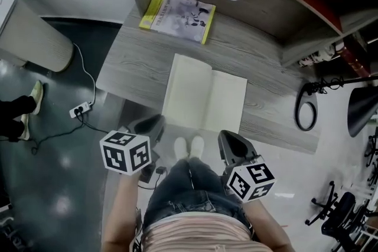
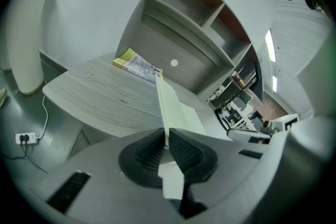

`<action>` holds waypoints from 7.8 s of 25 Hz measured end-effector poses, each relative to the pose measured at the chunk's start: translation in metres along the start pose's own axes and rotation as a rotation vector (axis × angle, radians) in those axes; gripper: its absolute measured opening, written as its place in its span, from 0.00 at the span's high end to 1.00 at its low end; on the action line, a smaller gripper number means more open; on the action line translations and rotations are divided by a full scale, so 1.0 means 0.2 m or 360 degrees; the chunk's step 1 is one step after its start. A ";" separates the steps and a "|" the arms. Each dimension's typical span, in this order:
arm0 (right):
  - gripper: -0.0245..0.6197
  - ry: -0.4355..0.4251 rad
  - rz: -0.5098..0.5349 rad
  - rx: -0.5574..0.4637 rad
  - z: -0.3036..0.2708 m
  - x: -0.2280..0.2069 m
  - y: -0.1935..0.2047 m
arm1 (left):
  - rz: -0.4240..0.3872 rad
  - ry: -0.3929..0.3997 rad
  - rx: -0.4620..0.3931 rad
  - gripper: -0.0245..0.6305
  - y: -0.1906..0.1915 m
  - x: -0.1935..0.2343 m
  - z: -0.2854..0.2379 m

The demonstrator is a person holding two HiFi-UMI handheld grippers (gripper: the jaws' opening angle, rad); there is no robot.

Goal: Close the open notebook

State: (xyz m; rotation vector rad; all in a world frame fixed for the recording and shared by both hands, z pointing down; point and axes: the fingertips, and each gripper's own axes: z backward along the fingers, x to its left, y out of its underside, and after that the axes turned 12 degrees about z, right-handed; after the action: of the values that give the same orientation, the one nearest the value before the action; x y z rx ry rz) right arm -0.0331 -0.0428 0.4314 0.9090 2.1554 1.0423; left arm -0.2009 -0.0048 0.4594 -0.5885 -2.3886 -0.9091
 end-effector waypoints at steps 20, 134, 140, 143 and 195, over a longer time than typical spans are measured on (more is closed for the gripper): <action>0.95 0.0136 -0.0052 -0.0066 0.19 -0.13 0.05 | -0.0187 0.0120 -0.0022 0.93 0.00 -0.37 0.01; 0.95 0.0526 -0.0418 0.0079 0.36 -0.57 0.32 | -0.0841 0.0383 0.1017 0.84 0.70 -0.87 -0.84; 0.95 0.0512 -0.0396 0.0064 0.36 -0.55 0.31 | -0.0788 0.0429 0.0945 0.84 0.65 -0.89 -0.81; 0.95 0.0511 -0.0378 0.0032 0.37 -0.55 0.29 | -0.0745 0.0476 0.0863 0.90 0.61 -0.93 -0.78; 0.95 0.0171 0.0128 -0.0402 0.26 -0.17 -0.24 | -0.0529 0.0242 -0.0491 0.95 -0.09 -0.59 0.02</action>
State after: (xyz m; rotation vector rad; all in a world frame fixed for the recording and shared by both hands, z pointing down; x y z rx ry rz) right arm 0.0093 -0.0693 0.3709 0.8421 2.0258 1.3958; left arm -0.1202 -0.0384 0.3772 -0.2196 -2.2605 -1.4286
